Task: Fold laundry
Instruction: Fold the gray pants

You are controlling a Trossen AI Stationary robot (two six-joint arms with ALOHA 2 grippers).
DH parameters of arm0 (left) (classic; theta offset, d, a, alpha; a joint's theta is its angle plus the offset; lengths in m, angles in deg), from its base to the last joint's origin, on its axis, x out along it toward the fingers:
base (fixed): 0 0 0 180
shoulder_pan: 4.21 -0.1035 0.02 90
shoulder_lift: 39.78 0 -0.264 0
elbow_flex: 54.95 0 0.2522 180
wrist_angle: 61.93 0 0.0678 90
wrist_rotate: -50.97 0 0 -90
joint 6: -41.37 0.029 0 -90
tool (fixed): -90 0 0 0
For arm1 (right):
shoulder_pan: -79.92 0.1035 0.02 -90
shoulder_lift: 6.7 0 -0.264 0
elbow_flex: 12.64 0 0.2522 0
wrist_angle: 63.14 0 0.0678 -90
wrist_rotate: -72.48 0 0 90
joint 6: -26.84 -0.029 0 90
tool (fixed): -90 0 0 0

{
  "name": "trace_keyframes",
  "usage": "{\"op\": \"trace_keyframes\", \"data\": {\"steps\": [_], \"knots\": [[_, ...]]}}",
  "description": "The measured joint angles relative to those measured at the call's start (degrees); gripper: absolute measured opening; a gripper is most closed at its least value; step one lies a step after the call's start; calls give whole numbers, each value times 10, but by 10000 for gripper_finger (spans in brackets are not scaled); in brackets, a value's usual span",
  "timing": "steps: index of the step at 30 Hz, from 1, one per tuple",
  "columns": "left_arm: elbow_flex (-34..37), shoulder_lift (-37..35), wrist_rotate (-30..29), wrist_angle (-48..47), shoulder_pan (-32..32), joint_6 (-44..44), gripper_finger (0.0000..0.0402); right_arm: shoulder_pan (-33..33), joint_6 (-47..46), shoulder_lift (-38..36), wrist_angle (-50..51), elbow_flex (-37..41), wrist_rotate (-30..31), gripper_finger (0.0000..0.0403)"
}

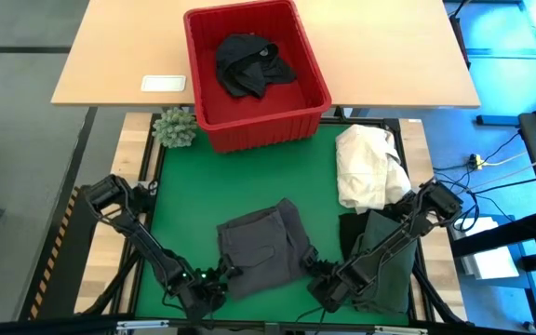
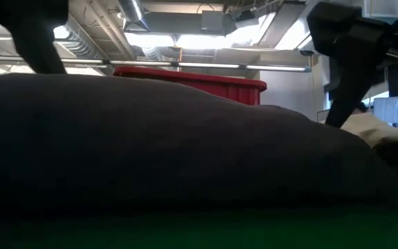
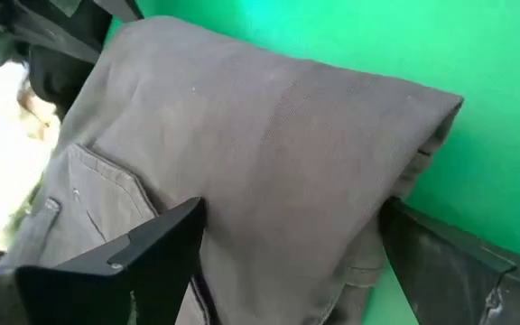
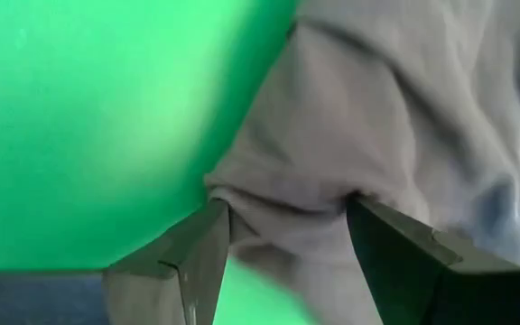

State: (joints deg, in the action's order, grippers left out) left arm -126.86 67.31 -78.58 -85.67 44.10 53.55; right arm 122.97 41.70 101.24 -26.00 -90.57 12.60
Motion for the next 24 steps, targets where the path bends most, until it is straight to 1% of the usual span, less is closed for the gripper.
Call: {"op": "trace_keyframes", "data": {"steps": [3, 7, 9, 11, 14, 17, 20, 21, 22, 24], "knots": [[0, 0, 7, 2, -15, 21, 328, -6, 34, 9, -68, 21, 4, 225], [0, 2, 40, 6, -33, 15, 326, -15, 33, 17, -78, 26, 10, 225], [0, 7, 42, 9, -36, 15, 319, -18, 34, 18, -88, 27, 20, 223], [-1, 13, 41, 11, -37, 14, 301, -19, 35, 20, -113, 28, 28, 209], [-2, 28, 35, 19, -35, 14, 250, -19, 36, 20, -138, 28, 28, 164], [-2, 39, 27, 35, -29, 1, 177, -19, 34, 20, -142, 23, 15, 96], [-1, 40, 6, 44, -18, -38, 100, -19, 7, 19, -143, 23, 9, 26], [0, 39, -4, 44, -12, -53, 77, -18, -3, 17, -141, 23, 8, 16], [0, 36, -12, 43, -6, -63, 57, -17, -16, 15, -138, 23, 7, 15], [1, 25, -17, 41, 7, -83, 30, -17, -52, 8, -138, 23, -2, 24]]}}
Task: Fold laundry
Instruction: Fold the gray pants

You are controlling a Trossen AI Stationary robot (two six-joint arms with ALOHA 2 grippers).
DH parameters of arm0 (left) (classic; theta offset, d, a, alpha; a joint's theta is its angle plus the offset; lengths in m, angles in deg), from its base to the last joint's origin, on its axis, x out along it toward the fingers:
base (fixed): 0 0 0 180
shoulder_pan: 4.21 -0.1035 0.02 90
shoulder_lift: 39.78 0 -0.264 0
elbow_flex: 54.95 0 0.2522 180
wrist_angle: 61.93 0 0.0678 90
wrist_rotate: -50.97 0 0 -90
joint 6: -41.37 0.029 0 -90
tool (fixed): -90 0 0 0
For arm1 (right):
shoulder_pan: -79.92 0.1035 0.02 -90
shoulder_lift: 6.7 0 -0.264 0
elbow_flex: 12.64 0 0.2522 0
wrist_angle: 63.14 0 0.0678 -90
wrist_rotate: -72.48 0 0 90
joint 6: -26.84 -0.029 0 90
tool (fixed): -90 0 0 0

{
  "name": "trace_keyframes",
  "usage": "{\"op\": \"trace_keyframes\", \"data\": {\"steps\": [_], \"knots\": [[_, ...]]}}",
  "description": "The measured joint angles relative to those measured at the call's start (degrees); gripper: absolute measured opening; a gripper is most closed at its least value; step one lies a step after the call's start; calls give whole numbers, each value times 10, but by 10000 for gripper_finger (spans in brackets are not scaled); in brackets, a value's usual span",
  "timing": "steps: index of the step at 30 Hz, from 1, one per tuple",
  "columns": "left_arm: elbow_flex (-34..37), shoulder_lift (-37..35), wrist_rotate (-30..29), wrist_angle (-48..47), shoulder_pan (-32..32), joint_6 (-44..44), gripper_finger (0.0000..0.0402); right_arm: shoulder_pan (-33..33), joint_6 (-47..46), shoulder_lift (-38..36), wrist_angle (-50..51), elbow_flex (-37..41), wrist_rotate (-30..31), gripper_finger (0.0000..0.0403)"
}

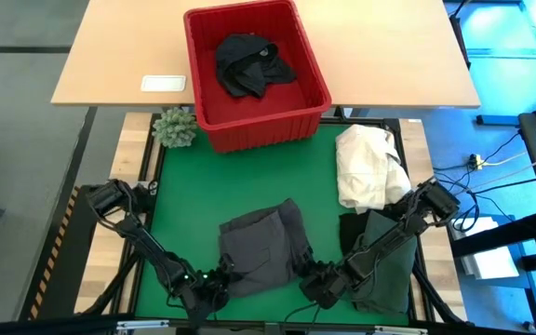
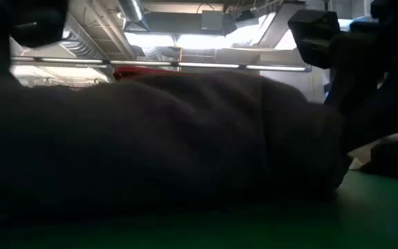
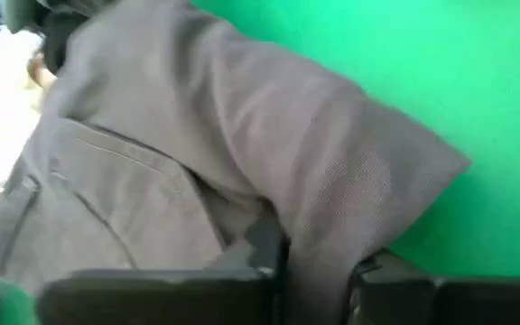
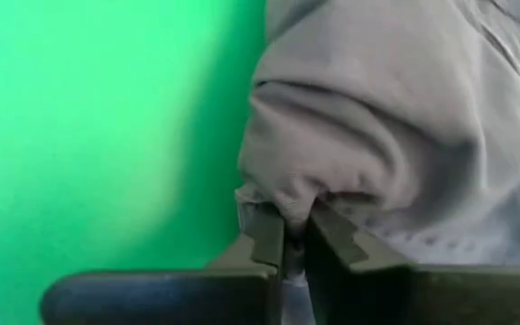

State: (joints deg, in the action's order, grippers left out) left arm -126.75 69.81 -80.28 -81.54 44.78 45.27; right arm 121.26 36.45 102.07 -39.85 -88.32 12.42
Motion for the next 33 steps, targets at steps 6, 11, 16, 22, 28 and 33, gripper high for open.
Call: {"op": "trace_keyframes", "data": {"steps": [6, 11, 16, 22, 28, 33], "knots": [[-7, -37, 12, 6, 25, -83, 11, 0, -54, -44, -14, 0, -71, 10], [-9, -56, 40, 49, 27, -95, 11, -7, -81, -82, -69, 0, -158, 9], [-9, -58, 101, 100, 8, -96, 11, -17, -123, -90, -117, -1, -225, 9], [5, -58, 154, 117, -18, -99, 11, -25, -160, -90, -79, 2, -218, 9], [14, -58, 156, 110, -30, -111, 44, -25, -201, -90, -2, 4, -189, 67], [14, -58, 156, 111, -34, -110, 93, -24, -205, -89, 35, -6, -195, 129]]}}
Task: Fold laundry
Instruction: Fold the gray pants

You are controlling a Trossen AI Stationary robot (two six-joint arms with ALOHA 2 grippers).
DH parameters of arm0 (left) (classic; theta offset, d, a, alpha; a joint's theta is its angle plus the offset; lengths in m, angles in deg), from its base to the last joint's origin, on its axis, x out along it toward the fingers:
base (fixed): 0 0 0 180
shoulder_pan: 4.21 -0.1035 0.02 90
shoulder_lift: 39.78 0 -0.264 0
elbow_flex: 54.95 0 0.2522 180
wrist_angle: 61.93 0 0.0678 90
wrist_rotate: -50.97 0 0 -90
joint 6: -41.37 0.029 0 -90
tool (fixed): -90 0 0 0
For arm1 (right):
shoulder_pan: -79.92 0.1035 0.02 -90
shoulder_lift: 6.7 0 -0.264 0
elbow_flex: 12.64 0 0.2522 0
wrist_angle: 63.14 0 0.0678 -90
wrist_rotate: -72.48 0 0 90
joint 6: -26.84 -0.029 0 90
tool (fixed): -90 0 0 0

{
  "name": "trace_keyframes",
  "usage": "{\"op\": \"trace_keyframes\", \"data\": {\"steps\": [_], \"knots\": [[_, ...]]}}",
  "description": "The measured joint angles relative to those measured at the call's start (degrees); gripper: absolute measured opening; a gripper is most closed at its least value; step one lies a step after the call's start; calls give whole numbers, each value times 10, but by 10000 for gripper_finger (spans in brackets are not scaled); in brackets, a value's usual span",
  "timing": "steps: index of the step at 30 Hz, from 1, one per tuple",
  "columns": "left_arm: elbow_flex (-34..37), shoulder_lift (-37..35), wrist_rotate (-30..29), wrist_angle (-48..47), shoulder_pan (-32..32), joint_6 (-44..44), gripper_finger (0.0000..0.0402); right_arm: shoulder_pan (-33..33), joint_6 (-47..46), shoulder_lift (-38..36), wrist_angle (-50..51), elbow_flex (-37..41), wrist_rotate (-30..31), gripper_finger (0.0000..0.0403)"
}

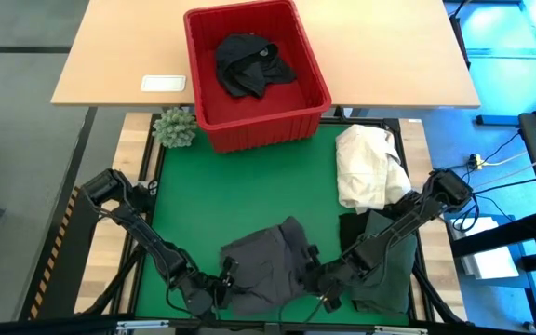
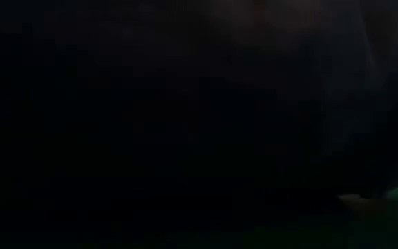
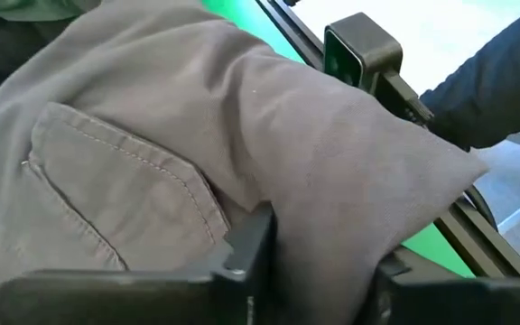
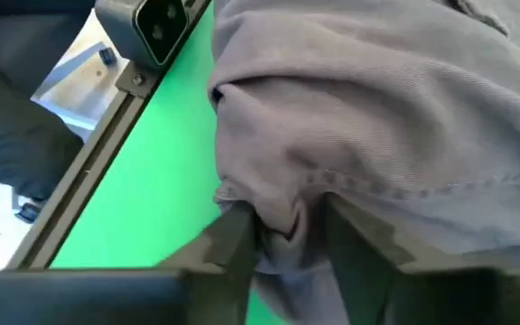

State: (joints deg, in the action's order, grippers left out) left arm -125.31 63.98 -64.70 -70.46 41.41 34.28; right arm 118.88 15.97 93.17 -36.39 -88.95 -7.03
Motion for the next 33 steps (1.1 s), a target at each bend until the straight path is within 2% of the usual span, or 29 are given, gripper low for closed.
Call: {"op": "trace_keyframes", "data": {"steps": [8, 13, 18, 21, 24, 27, 29, 33], "knots": [[-12, 0, 36, -29, 0, -12, 161, 0, -20, 0, 98, -68, -10, 230], [-36, -7, 68, -101, 0, -46, 191, 0, -20, 0, 120, -99, -6, 259], [-68, -43, 112, -204, 1, -96, 196, 0, -21, 0, 125, -108, -9, 254], [-72, -78, 115, -218, 3, -109, 196, 0, -22, 0, 112, -109, -6, 243], [-73, -109, 54, -235, 4, -105, 196, 0, -23, 3, 77, -109, -5, 230], [-73, -120, -16, -264, -5, -64, 196, 0, -21, 9, 35, -109, 1, 216], [-73, -119, -30, -268, -24, -33, 195, 0, -23, 16, 15, -109, 5, 205], [-52, -111, 31, -240, -94, 2, 186, -1, -28, 41, 16, -109, -11, 172]]}}
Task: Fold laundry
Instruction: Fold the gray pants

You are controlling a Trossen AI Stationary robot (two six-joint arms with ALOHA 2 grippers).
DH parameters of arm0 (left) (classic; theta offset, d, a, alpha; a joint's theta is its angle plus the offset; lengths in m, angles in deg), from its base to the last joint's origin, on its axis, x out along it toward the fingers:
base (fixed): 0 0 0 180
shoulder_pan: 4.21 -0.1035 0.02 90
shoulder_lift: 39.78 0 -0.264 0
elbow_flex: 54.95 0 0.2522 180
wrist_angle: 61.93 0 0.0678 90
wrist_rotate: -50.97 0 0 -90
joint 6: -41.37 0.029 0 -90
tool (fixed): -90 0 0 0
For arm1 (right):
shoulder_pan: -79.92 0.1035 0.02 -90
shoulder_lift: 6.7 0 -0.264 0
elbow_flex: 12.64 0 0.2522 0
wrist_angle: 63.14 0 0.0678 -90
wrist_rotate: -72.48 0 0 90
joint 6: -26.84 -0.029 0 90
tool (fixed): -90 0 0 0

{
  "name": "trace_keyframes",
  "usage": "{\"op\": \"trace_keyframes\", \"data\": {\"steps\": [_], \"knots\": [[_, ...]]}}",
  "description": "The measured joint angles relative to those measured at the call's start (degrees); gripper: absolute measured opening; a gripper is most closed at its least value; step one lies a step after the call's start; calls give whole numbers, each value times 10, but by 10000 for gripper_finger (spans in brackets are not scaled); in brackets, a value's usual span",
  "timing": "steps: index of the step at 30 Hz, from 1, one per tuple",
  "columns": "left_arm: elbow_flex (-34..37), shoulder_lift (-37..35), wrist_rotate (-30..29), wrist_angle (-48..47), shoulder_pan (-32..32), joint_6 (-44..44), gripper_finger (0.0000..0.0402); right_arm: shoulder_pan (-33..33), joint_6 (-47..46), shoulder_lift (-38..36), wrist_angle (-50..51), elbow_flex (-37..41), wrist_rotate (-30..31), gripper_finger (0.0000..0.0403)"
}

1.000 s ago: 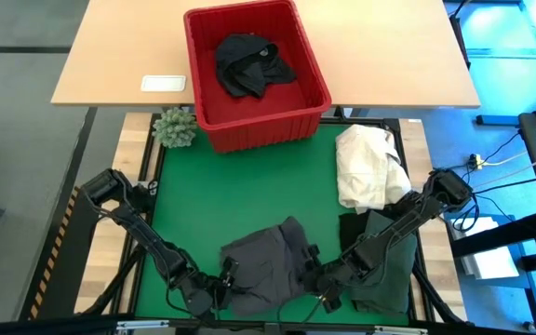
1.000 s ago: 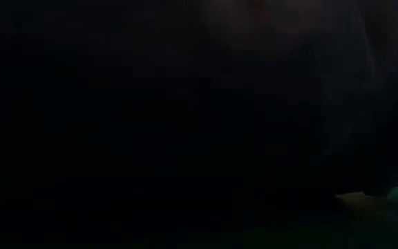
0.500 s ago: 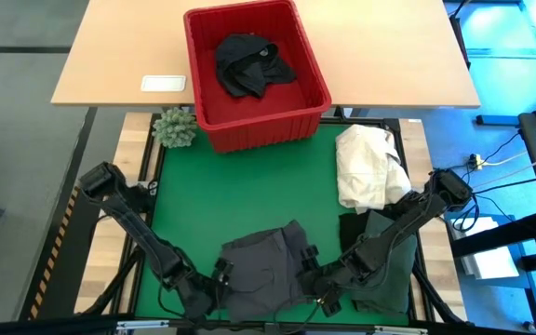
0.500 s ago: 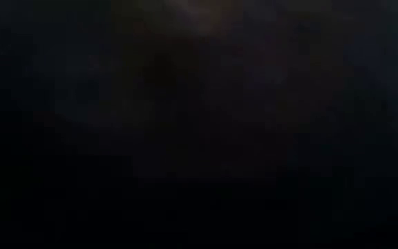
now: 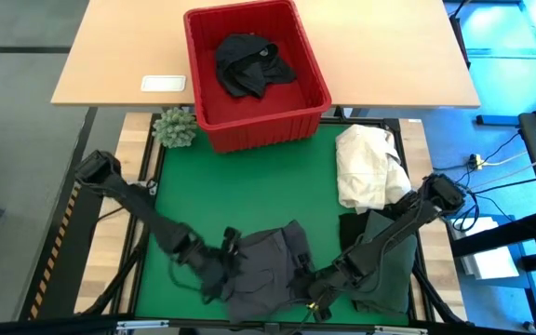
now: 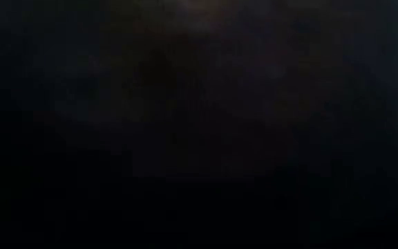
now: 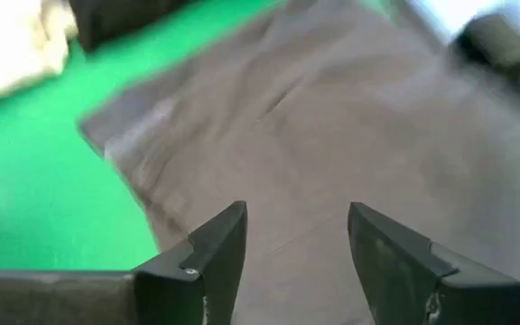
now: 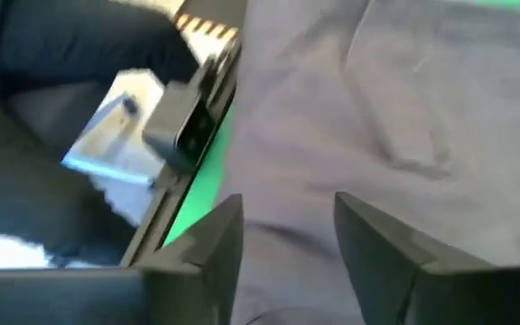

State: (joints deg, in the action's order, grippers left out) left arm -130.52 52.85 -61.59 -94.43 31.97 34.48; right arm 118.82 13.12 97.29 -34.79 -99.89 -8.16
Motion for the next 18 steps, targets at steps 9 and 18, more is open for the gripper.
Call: {"op": "trace_keyframes", "data": {"steps": [9, 18], "knots": [[119, 16, 153, 124, -127, 29, 134, 1, -46, 50, -16, 0, -137, 36], [155, 17, 178, 142, -124, -16, 119, -42, -118, 50, 201, 1, -42, 30]]}}
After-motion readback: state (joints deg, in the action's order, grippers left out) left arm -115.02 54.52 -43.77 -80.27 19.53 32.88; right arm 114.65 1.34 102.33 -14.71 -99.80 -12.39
